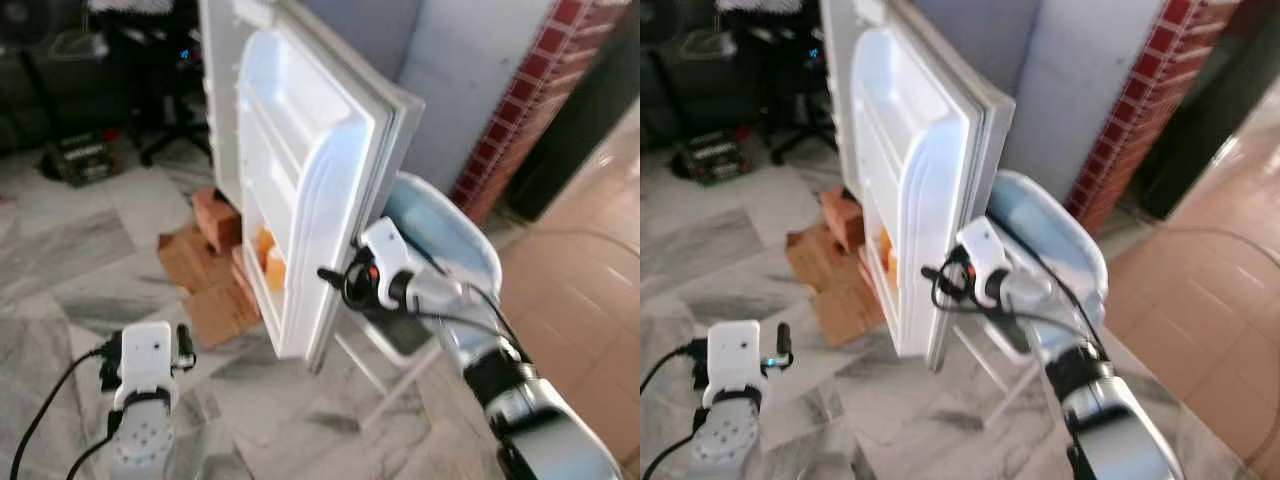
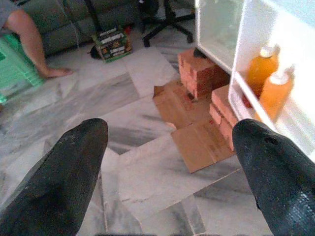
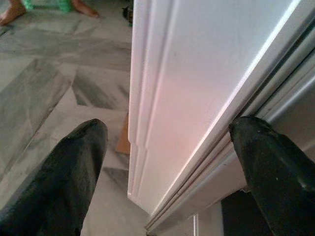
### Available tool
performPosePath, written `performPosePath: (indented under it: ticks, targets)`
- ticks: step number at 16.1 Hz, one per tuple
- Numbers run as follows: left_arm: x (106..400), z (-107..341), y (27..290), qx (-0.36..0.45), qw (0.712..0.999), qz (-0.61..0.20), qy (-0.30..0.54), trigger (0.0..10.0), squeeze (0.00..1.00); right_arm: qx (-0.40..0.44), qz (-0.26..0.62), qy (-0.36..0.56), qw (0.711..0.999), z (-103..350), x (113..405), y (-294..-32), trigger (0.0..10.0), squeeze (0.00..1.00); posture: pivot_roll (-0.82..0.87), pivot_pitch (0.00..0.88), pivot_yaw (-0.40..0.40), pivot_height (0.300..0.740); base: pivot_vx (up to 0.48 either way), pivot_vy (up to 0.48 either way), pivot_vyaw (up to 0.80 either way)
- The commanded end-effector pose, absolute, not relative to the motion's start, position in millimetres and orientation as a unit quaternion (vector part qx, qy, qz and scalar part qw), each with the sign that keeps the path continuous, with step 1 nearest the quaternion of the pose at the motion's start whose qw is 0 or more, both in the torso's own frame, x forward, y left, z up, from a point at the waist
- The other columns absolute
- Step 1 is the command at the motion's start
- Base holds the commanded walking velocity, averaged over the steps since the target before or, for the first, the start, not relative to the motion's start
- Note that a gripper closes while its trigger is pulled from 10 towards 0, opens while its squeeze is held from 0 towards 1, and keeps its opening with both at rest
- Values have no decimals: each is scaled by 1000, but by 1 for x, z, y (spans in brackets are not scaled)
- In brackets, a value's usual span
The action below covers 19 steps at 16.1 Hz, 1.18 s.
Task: Restocking fridge
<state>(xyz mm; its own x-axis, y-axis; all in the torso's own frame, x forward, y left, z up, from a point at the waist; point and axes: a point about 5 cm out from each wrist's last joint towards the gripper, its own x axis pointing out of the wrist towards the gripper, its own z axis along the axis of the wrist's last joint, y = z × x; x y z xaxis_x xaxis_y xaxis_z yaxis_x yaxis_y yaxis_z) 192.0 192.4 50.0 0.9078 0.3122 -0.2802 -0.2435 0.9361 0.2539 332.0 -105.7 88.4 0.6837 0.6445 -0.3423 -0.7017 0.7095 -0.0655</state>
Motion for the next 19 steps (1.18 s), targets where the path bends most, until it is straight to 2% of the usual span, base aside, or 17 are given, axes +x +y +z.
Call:
performPosePath:
  ticks: [1,5,7,10,13,14,16,19]
  targets:
    - [190,52,190,109,971,140,160,10000,0,-113,348,140,920,98,343,-117,10000,0,263,43,-89,740,0,0,0]
    - [179,53,193,110,968,145,171,10000,0,-171,403,211,874,87,345,-135,10000,0,281,78,-93,740,0,0,0]
    - [175,54,194,112,967,148,175,10000,0,-123,386,224,887,88,342,-150,10000,0,291,84,-102,740,0,0,0]
    - [169,53,196,115,964,150,185,10000,0,-79,354,277,890,61,314,-187,10000,0,279,93,-95,740,0,0,0]
    - [169,53,197,118,964,143,190,10000,0,-61,278,272,919,54,309,-198,10000,0,262,91,-75,740,0,0,0]
    - [173,54,196,123,965,135,187,10000,0,-71,212,231,947,61,321,-194,10000,0,261,89,-68,740,0,0,0]
    - [175,54,196,126,966,132,186,10000,0,-58,163,167,971,82,342,-173,10000,0,261,85,-65,740,0,0,0]
    - [178,55,196,126,966,131,184,10000,0,-14,147,79,986,123,369,-119,10000,0,278,76,-71,740,0,0,0]
